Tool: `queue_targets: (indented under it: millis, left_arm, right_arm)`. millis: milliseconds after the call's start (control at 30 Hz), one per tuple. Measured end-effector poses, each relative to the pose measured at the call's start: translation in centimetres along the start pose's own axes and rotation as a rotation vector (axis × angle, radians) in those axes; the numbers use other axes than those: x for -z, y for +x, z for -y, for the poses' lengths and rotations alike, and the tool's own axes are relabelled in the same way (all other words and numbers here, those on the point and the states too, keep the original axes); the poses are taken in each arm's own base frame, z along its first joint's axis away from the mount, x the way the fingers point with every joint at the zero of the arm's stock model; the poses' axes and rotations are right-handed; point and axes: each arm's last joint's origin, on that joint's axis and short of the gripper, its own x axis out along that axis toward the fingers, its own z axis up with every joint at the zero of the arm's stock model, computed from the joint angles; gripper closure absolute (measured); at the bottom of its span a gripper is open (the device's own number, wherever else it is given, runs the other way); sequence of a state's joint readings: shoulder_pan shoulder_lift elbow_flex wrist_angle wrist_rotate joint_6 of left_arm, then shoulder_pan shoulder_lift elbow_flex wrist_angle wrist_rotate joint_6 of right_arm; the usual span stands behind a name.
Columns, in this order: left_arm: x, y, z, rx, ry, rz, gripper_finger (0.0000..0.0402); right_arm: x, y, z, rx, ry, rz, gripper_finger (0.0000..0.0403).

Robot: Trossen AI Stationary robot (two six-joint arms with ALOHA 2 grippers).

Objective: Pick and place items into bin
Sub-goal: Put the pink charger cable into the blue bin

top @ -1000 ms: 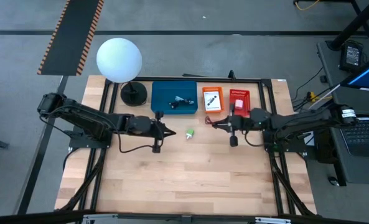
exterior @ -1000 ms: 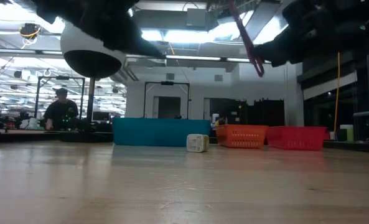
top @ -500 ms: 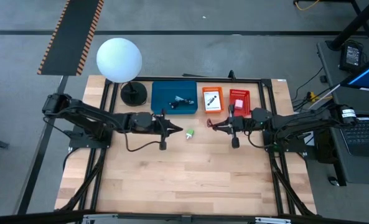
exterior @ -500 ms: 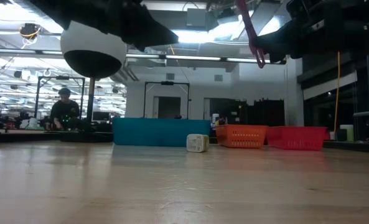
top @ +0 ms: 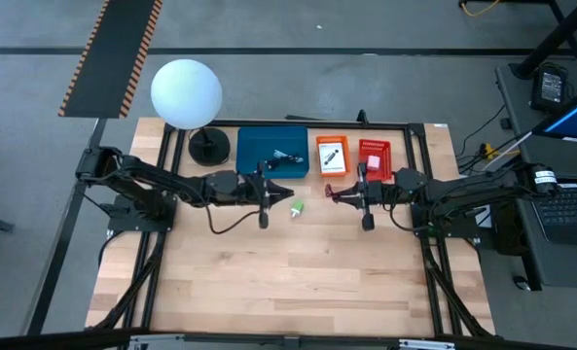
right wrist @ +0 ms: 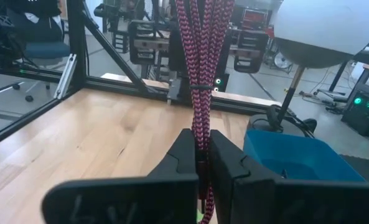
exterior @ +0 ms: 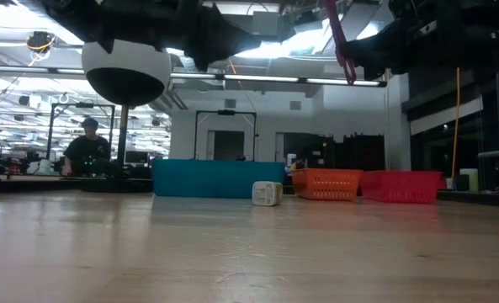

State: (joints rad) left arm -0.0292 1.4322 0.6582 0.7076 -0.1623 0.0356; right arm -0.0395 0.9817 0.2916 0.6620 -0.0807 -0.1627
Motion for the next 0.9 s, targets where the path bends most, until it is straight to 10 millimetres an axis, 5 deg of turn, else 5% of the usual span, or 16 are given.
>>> queue_targets:
  millis: [600,900]
  left_arm:
    - [-0.2,0.0,0.0,0.002,-0.106,0.023,0.021]
    - [-0.2,0.0,0.0,0.002,-0.108,0.023,0.0194]
  right_arm:
    - [0.3,0.2,0.0,-0.001,0.001,-0.013,0.0398]
    - [0.8,1.3,0.0,0.003,-0.001,0.015,0.0398]
